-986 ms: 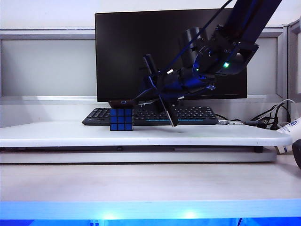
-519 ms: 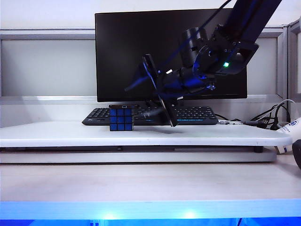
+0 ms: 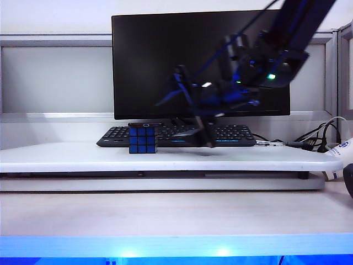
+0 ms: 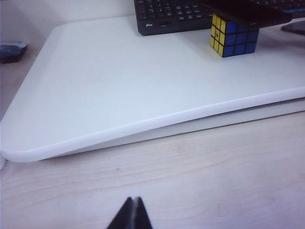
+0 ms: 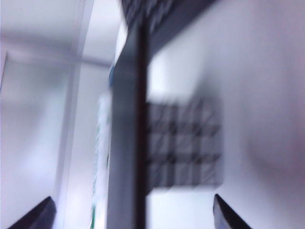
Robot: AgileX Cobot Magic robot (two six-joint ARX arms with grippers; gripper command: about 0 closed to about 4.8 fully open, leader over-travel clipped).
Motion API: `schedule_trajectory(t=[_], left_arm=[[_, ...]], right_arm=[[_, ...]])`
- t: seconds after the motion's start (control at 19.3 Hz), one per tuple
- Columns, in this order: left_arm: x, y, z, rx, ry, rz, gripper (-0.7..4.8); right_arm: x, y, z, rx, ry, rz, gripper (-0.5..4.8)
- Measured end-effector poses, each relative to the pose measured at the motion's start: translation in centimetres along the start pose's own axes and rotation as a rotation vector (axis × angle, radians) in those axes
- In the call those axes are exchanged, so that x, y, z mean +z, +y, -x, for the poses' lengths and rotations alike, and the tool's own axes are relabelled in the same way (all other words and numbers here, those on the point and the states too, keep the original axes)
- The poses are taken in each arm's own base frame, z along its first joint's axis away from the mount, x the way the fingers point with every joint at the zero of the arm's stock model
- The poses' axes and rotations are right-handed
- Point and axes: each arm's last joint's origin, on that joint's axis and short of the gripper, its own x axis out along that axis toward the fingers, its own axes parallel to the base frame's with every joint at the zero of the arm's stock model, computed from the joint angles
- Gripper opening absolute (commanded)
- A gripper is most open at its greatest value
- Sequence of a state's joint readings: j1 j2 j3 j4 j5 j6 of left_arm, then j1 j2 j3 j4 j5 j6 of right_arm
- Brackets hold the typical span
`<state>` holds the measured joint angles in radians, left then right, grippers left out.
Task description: Put the phone on top of the Rubik's Cube.
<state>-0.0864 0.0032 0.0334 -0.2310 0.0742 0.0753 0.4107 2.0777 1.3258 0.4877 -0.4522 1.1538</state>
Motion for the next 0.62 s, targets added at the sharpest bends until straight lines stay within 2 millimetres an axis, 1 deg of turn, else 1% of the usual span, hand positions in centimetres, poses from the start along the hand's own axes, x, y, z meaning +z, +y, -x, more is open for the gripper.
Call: schedule_trajectory(t=[0.31, 0.36, 0.42, 0.47, 0.52, 0.57, 0.62], left_arm=[[0.0, 0.0, 0.0, 0.0, 0.0, 0.0, -0.06], [0.0, 0.0, 0.0, 0.0, 0.0, 0.0, -0.06], [0.0, 0.0, 0.0, 0.0, 0.0, 0.0, -0.05], [0.0, 0.0, 0.0, 0.0, 0.0, 0.0, -0.06], [0.0, 0.0, 0.0, 0.0, 0.0, 0.0, -0.06], [0.0, 0.0, 0.0, 0.0, 0.0, 0.0, -0.05], [0.0, 0.0, 0.0, -0.001, 0.0, 0.0, -0.06]], right_arm=[[3.4, -1.5, 2.0, 0.004, -0.044, -0.016, 4.16], [3.9, -1.6, 2.3, 0.011, -0.053, -0.011, 3.83], [4.5, -1.6, 2.7, 0.016, -0.065, 0.001, 3.28], [4.9, -1.6, 3.2, 0.017, -0.077, 0.017, 3.02], [5.2, -1.3, 3.5, 0.023, -0.087, 0.044, 2.99], [5.7, -0.7, 4.1, 0.034, -0.1, 0.087, 2.78], [5.9, -0.1, 4.6, 0.039, -0.11, 0.118, 2.09]])
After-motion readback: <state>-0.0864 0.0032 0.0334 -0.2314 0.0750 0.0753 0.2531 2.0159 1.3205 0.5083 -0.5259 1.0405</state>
